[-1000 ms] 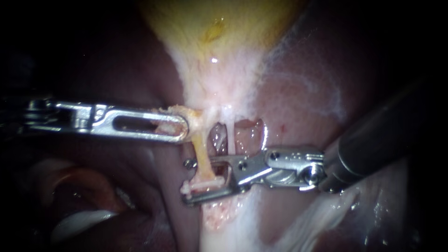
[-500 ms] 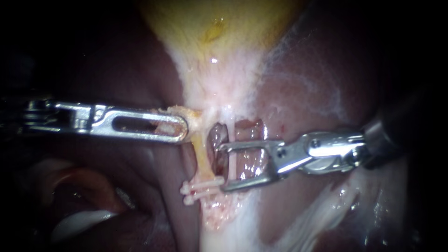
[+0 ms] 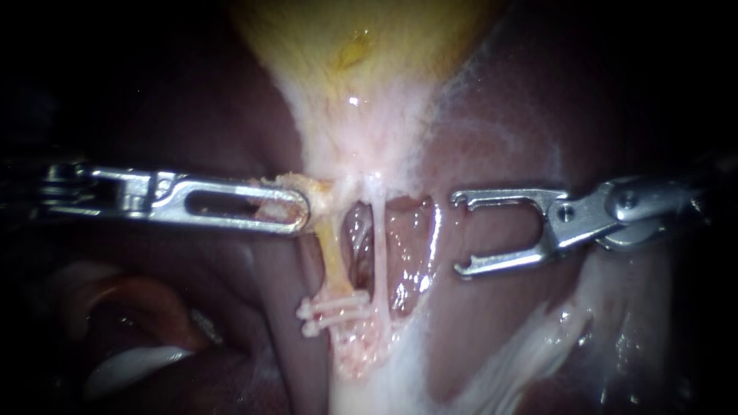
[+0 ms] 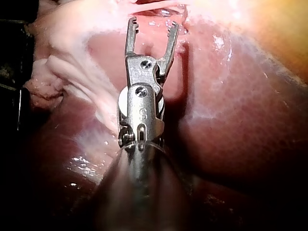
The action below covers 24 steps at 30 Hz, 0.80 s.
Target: Going back second clip left tube
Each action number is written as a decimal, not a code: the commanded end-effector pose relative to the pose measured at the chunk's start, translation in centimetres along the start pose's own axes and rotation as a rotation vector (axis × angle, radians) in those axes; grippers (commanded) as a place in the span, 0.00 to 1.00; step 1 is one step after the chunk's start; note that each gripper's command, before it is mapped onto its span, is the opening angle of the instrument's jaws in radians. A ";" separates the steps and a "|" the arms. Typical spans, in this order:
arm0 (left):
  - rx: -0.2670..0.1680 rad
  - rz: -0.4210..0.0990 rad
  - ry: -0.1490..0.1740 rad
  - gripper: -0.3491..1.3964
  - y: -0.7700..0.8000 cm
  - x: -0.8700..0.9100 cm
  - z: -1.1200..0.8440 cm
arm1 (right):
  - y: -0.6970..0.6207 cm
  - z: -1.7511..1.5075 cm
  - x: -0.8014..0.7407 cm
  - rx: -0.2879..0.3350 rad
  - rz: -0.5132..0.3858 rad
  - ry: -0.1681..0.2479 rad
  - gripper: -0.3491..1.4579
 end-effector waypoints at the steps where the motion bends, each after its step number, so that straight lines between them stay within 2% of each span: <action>1: -0.003 0.001 -0.002 0.00 0.03 0.00 0.03 | -0.01 0.01 0.00 0.000 0.000 0.000 0.47; 11: -0.020 0.014 -0.006 0.00 0.38 -0.02 0.38 | -0.02 0.01 0.02 0.001 0.000 0.000 0.47; 16: -0.026 0.021 -0.009 0.00 0.44 -0.06 0.48 | -0.03 0.01 0.02 0.000 0.000 0.000 0.47; 24: -0.025 0.021 -0.008 0.00 0.45 -0.07 0.48 | -0.03 0.01 0.03 0.001 0.001 0.001 0.47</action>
